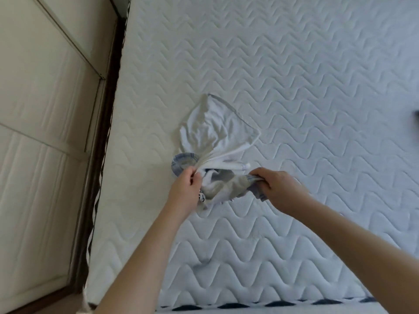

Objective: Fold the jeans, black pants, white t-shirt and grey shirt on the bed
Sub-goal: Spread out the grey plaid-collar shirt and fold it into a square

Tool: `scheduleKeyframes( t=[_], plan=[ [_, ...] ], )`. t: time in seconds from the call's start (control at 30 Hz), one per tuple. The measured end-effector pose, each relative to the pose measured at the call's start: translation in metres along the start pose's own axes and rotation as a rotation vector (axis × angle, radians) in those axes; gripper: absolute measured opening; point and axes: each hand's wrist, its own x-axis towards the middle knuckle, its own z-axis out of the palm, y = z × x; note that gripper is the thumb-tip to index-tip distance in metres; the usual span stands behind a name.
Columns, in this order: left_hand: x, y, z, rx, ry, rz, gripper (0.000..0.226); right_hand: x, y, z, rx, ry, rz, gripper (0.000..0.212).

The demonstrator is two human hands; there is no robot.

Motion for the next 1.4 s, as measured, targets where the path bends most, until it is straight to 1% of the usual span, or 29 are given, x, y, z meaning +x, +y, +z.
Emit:
scheduleKeyframes(
  t=[0.07, 0.13, 0.23, 0.3, 0.37, 0.43, 0.53, 0.57, 0.6, 0.63, 0.67, 0.7, 0.73, 0.77, 0.8, 0.83, 0.87, 0.9, 0.93, 0.97, 1.0, 1.03, 1.07, 1.13, 1.2, 1.27, 1.4],
  plan=[
    [-0.031, 0.018, -0.008, -0.099, 0.035, -0.045, 0.020, -0.033, -0.009, 0.001, 0.112, -0.051, -0.036, 0.034],
    [-0.066, 0.029, -0.010, -0.149, 0.068, -0.076, 0.020, -0.063, -0.015, 0.010, 0.131, -0.100, -0.062, 0.041],
    [-0.103, 0.043, -0.014, -0.140, 0.103, -0.090, 0.014, -0.097, -0.017, 0.024, 0.169, -0.152, -0.072, 0.046],
    [-0.115, 0.048, -0.018, -0.113, 0.116, -0.083, 0.015, -0.114, -0.015, 0.029, 0.217, -0.164, -0.053, 0.045],
    [-0.121, 0.054, -0.025, -0.076, 0.092, -0.040, 0.018, -0.124, -0.009, 0.031, 0.273, -0.187, -0.051, 0.041],
    [-0.125, 0.062, -0.031, -0.022, 0.066, 0.032, 0.013, -0.130, -0.001, 0.027, 0.301, -0.225, -0.069, 0.042],
    [-0.129, 0.076, -0.039, 0.025, 0.035, 0.124, 0.013, -0.135, 0.014, 0.020, 0.437, -0.331, -0.070, 0.056],
    [-0.131, 0.083, -0.041, 0.022, 0.012, 0.146, 0.015, -0.135, 0.021, 0.019, 0.486, -0.338, -0.055, 0.060],
    [-0.134, 0.090, -0.042, 0.008, -0.017, 0.164, 0.017, -0.134, 0.026, 0.019, 0.495, -0.301, -0.025, 0.059],
    [-0.138, 0.099, -0.044, -0.018, -0.052, 0.178, 0.019, -0.131, 0.031, 0.020, 0.461, -0.211, 0.015, 0.052],
    [-0.142, 0.108, -0.044, -0.043, -0.088, 0.191, 0.021, -0.128, 0.034, 0.022, 0.369, -0.105, 0.071, 0.044],
    [-0.146, 0.117, -0.044, -0.060, -0.121, 0.210, 0.023, -0.125, 0.036, 0.023, 0.248, -0.032, 0.135, 0.044],
    [-0.150, 0.128, -0.044, -0.069, -0.157, 0.230, 0.025, -0.122, 0.035, 0.023, 0.134, -0.009, 0.197, 0.056],
    [-0.154, 0.139, -0.043, -0.079, -0.193, 0.249, 0.028, -0.119, 0.034, 0.024, 0.067, -0.020, 0.224, 0.071],
    [-0.157, 0.148, -0.042, -0.088, -0.227, 0.267, 0.030, -0.115, 0.031, 0.024, 0.027, -0.047, 0.234, 0.081],
    [-0.160, 0.157, -0.042, -0.091, -0.253, 0.284, 0.032, -0.111, 0.030, 0.025, -0.010, -0.063, 0.230, 0.081],
    [-0.162, 0.165, -0.043, -0.087, -0.268, 0.301, 0.034, -0.108, 0.028, 0.024, -0.047, -0.070, 0.234, 0.072],
    [-0.163, 0.171, -0.046, -0.079, -0.270, 0.315, 0.038, -0.107, 0.029, 0.023, -0.071, -0.075, 0.242, 0.059],
    [-0.163, 0.176, -0.050, -0.065, -0.263, 0.327, 0.043, -0.107, 0.032, 0.021, -0.029, -0.072, 0.253, 0.044],
    [-0.162, 0.180, -0.056, -0.035, -0.251, 0.335, 0.047, -0.109, 0.035, 0.017, 0.066, -0.067, 0.255, 0.033],
    [-0.160, 0.183, -0.063, 0.016, -0.236, 0.338, 0.049, -0.113, 0.039, 0.012, 0.155, -0.046, 0.244, 0.026],
    [-0.157, 0.185, -0.071, 0.092, -0.217, 0.341, 0.046, -0.116, 0.042, 0.005, 0.211, -0.010, 0.230, 0.022],
    [-0.152, 0.184, -0.077, 0.184, -0.195, 0.340, 0.039, -0.120, 0.046, -0.005, 0.246, 0.026, 0.224, 0.021],
    [-0.141, 0.179, -0.086, 0.371, -0.142, 0.327, 0.029, -0.125, 0.048, -0.026, 0.328, 0.080, 0.225, 0.032],
    [-0.129, 0.171, -0.089, 0.510, -0.091, 0.311, 0.025, -0.131, 0.046, -0.049, 0.410, 0.098, 0.215, 0.038],
    [-0.118, 0.162, -0.086, 0.561, -0.063, 0.313, 0.025, -0.136, 0.040, -0.069, 0.504, 0.097, 0.198, 0.036],
    [-0.094, 0.142, -0.068, 0.563, 0.015, 0.316, 0.023, -0.139, 0.027, -0.089, 0.768, 0.057, 0.153, 0.031]
  ],
)
